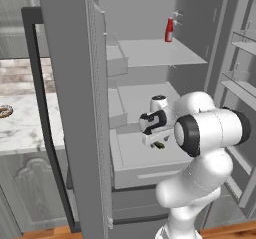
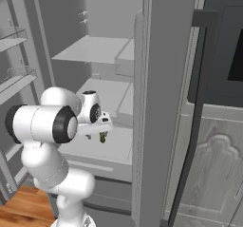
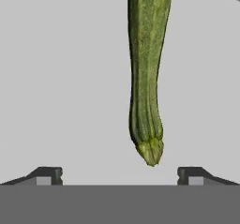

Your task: Place the onion and squash inside the fridge drawer. Close the drawer after placing the vegetables.

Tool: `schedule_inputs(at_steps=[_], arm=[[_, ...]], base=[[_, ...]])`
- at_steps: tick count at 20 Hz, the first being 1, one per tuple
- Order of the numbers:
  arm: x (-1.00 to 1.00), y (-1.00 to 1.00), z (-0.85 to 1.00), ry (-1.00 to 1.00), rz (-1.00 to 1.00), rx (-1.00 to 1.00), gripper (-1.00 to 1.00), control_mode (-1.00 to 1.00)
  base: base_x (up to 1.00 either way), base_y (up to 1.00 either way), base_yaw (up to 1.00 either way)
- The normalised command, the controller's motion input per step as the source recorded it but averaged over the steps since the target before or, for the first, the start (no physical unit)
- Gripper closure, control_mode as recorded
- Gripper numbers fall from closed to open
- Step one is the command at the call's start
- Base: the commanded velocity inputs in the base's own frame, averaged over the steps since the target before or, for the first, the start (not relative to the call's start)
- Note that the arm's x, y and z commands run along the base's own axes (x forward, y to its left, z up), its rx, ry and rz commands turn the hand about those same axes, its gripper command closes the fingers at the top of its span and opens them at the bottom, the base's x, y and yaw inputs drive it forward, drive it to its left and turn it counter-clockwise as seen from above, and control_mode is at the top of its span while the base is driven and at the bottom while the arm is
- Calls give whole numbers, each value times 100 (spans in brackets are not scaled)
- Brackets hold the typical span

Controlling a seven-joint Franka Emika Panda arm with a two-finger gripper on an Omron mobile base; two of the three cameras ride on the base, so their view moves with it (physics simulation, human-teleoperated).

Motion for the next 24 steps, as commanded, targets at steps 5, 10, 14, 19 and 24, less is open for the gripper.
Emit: schedule_inputs(at_steps=[5, 10, 14, 19, 24], arm=[[-83, -1, 55, 0, -5, 1, -100, -100], [-90, 0, 96, 0, -12, 1, -100, -100], [-85, 0, 84, 0, -17, 2, -100, -100], [-100, -1, 38, 0, -15, 9, -100, -100], [-54, 0, 1, -4, -5, 2, -100, -100]], base=[[0, 0, 0], [0, 0, 0], [0, 0, 0], [0, 0, 0], [0, 0, 0]])
